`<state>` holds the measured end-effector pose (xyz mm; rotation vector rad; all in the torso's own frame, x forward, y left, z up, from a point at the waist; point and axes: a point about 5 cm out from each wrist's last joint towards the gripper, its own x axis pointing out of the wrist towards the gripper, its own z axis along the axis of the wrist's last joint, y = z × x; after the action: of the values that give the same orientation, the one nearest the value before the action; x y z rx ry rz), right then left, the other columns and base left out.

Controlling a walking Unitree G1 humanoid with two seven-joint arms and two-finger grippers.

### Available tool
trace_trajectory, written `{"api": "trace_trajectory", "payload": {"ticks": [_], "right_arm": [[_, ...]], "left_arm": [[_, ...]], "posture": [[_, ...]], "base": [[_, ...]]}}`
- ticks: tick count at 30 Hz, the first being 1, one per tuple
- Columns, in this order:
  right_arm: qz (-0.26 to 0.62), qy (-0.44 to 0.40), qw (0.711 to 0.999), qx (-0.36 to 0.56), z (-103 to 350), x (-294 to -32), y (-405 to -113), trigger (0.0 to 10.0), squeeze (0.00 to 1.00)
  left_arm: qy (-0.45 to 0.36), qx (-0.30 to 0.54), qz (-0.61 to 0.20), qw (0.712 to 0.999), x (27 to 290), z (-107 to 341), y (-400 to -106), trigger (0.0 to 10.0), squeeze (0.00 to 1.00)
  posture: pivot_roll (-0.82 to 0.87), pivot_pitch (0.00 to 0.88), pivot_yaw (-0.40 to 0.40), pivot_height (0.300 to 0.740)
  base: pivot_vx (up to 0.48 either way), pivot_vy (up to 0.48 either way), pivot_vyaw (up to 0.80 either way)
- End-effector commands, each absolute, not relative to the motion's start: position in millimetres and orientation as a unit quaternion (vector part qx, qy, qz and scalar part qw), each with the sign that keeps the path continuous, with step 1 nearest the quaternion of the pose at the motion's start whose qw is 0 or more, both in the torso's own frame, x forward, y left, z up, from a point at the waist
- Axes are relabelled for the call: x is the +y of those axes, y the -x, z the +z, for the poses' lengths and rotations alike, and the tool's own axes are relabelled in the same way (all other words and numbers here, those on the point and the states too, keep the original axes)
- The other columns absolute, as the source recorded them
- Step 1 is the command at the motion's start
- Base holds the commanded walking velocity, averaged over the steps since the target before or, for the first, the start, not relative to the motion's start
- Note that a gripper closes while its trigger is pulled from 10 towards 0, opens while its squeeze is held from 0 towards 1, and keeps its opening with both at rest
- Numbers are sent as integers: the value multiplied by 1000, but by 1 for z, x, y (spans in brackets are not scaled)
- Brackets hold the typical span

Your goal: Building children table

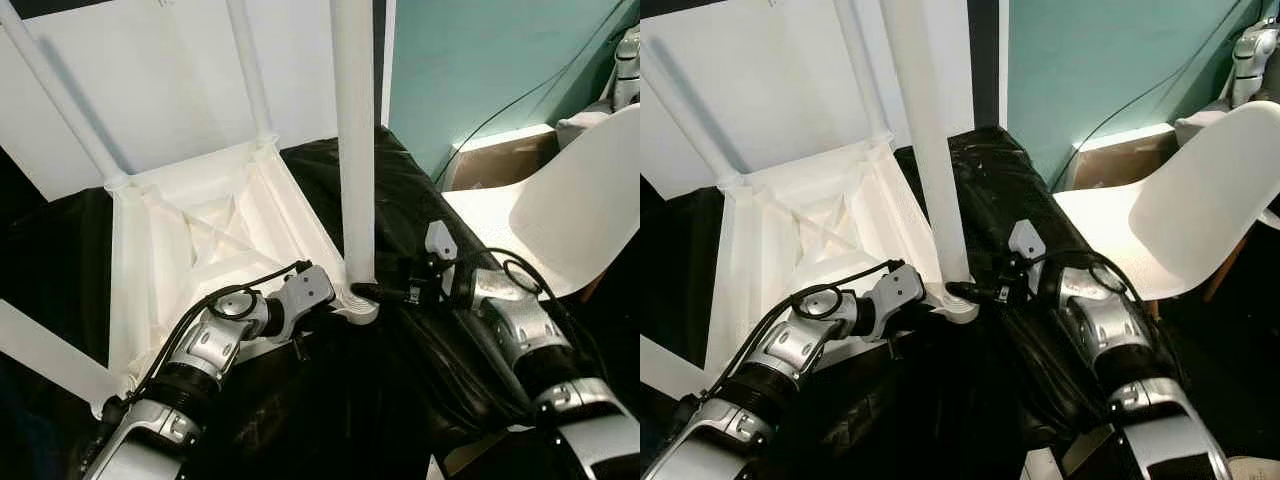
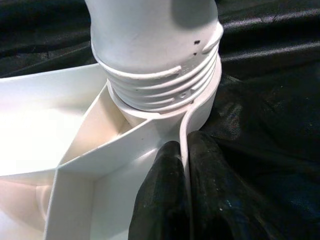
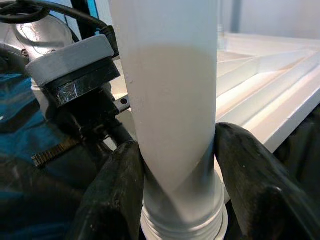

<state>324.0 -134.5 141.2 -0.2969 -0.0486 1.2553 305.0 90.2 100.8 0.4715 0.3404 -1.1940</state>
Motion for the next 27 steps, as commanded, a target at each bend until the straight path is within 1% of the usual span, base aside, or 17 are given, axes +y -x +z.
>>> {"api": "trace_trajectory", "payload": {"ticks": [1,5,6,7,8,9,10,12,14,15,16,17,18,24,25,26,27], "right_arm": [[621,143,770,20,129,-132,-319,0,0],[614,125,779,21,126,-133,-317,0,0],[599,96,795,-24,128,-124,-310,0,0],[599,96,795,-24,128,-124,-310,0,0],[539,43,836,-95,130,-110,-299,0,0],[482,14,868,-121,131,-106,-296,0,0],[482,14,868,-121,131,-106,-296,0,0],[387,-34,911,-136,127,-105,-293,0,0],[387,-34,911,-136,127,-105,-293,0,0],[343,-44,927,-143,127,-107,-292,0,0],[343,-44,927,-143,127,-107,-292,0,0],[281,-51,946,-152,128,-112,-293,0,0],[269,-51,949,-154,128,-113,-293,0,0],[290,-42,945,-146,127,-110,-292,0,0],[316,-41,937,-143,127,-107,-291,10000,0],[352,-38,925,-137,127,-105,-291,10000,1000],[352,-38,925,-137,127,-105,-291,10000,1000]], "left_arm": [[-190,222,-516,805,107,67,-293,10000,0],[-190,222,-516,805,107,67,-293,10000,0],[-190,222,-516,805,107,67,-293,10000,0],[-190,222,-516,805,107,67,-293,10000,0],[-190,221,-515,806,107,68,-294,10000,0],[-190,221,-515,806,107,68,-294,10000,0],[-190,221,-515,806,107,68,-294,10000,0],[-190,221,-514,807,107,68,-294,10000,0],[-190,221,-514,807,107,68,-294,10000,0],[-190,221,-515,806,107,68,-294,10000,0],[-190,221,-515,806,107,68,-294,10000,0],[-194,224,-516,804,107,67,-294,10000,0],[-195,224,-517,803,108,67,-294,10000,0],[-196,224,-518,802,107,68,-295,10000,0],[-196,223,-518,802,106,68,-295,10000,0],[-196,223,-518,802,106,68,-296,10000,0],[-196,223,-518,802,106,68,-296,10000,0]], "posture": [[26,0,14,740],[27,0,13,740],[28,0,10,740],[28,0,10,740],[27,0,9,740],[26,0,10,740],[26,0,10,740],[27,0,10,740],[27,0,10,740],[27,0,12,740],[27,0,12,740],[16,0,21,740],[16,0,21,740],[14,0,23,740],[15,0,23,740],[14,0,24,740],[14,0,24,740]], "base": [[0,0,0],[0,0,0],[0,0,0],[0,0,0],[0,0,0],[0,0,0],[0,0,0],[0,0,0],[0,0,0],[0,0,0],[0,0,0],[0,0,0],[0,0,0],[0,0,0],[0,0,0],[0,0,0],[0,0,0]]}}
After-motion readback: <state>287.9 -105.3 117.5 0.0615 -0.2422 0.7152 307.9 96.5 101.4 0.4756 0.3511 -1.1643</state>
